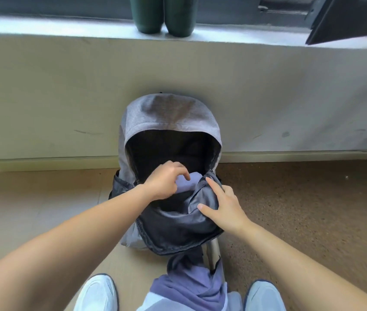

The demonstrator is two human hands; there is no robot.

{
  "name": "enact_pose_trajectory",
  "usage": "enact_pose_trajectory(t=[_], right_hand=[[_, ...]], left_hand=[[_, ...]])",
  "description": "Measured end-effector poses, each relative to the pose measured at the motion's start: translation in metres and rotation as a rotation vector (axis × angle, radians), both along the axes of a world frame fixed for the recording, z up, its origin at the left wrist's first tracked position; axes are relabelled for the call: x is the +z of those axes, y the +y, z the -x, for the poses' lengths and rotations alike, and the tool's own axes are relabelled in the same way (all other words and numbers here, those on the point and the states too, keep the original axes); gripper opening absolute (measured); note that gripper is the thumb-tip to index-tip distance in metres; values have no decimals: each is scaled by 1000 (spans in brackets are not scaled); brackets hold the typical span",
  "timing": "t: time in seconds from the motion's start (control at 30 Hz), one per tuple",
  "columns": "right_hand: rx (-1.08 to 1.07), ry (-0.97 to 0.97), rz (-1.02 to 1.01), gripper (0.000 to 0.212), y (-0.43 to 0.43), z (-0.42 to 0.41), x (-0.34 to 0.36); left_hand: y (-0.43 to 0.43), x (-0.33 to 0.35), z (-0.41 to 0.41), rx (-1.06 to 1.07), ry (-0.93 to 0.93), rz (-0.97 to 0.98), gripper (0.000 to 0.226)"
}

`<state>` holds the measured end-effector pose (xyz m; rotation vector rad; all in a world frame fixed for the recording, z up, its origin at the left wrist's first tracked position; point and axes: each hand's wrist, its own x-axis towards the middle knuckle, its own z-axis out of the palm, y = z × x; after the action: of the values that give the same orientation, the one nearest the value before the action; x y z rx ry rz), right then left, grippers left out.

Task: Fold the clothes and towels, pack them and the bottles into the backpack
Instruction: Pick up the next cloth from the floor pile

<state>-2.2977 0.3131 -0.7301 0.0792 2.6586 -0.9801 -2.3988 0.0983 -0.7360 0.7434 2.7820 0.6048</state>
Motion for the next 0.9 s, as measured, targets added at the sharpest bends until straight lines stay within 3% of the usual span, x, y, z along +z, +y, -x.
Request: enact_pose_trajectory(t=[0.17, 0.27, 0.33, 0.43, 0.57, 0.67, 0.73, 0.8, 0.9], right_hand=[[-130, 263, -6, 61, 0, -24, 11], [-286, 376, 14, 27, -3, -53, 0], [-312, 339, 3, 14, -3, -73, -10], [-84, 6, -6, 11, 1, -101, -32], [319, -340, -136, 58, -3, -133, -53], [440, -359, -267, 60, -10, -149, -63], [476, -297, -347, 45, -12, -153, -68], [491, -261, -398, 38, -14, -154, -71], [450, -238, -410, 39, -13, -150, -68]], left_hand=[[-14, 25, -60, 158, 278, -211, 32], [-18, 22, -112, 16, 498, -201, 20], [-21, 11, -144, -131, 523, -155, 18], [-22, -15, -182, -222, 339, -54, 20], [-21, -53, -204, 21, -153, 235, 33], [-24, -77, -210, 263, -433, 136, 47], [-23, -89, -211, 372, -563, 8, 37], [-21, -97, -214, 422, -697, -123, 11], [-17, -105, -214, 406, -789, -166, 13]])
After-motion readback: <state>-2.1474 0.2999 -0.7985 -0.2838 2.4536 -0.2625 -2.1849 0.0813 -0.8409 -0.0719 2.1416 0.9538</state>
